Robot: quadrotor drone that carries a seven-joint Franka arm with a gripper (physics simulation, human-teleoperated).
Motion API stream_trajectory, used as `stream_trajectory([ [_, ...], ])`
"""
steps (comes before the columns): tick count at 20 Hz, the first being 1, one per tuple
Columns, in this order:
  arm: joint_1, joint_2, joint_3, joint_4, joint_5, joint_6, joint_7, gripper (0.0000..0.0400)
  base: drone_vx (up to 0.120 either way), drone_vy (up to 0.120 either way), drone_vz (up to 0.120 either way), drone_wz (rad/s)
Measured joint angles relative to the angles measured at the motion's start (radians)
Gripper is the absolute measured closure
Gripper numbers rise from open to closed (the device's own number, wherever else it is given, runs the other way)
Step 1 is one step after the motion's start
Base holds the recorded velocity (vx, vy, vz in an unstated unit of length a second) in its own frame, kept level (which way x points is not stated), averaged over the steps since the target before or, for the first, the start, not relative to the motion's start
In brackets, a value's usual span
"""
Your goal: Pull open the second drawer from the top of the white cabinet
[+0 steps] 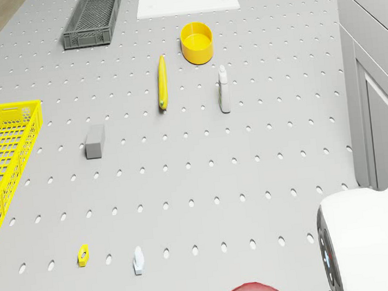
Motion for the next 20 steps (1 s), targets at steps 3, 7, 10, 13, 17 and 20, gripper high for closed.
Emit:
stream_trajectory([
  [3,-0.013,-0.008,0.007,0.001,-0.021,-0.004,0.023,0.0100,0.000,0.000,0.000,0.000],
  [7,-0.025,-0.012,0.009,-0.013,-0.007,-0.014,-0.032,0.0145,0.000,0.000,0.000,0.000],
  [10,-0.035,-0.014,0.014,-0.020,0.004,-0.021,-0.012,0.0157,0.000,0.000,0.000,0.000],
  [13,-0.048,-0.025,0.014,-0.026,-0.018,-0.031,-0.010,0.0136,0.000,0.000,0.000,0.000],
  [17,-0.059,-0.031,0.013,-0.045,0.003,-0.047,-0.045,0.0189,0.000,0.000,0.000,0.000],
  [20,-0.069,-0.046,0.005,-0.063,-0.002,-0.066,-0.045,0.0202,0.000,0.000,0.000,0.000],
])
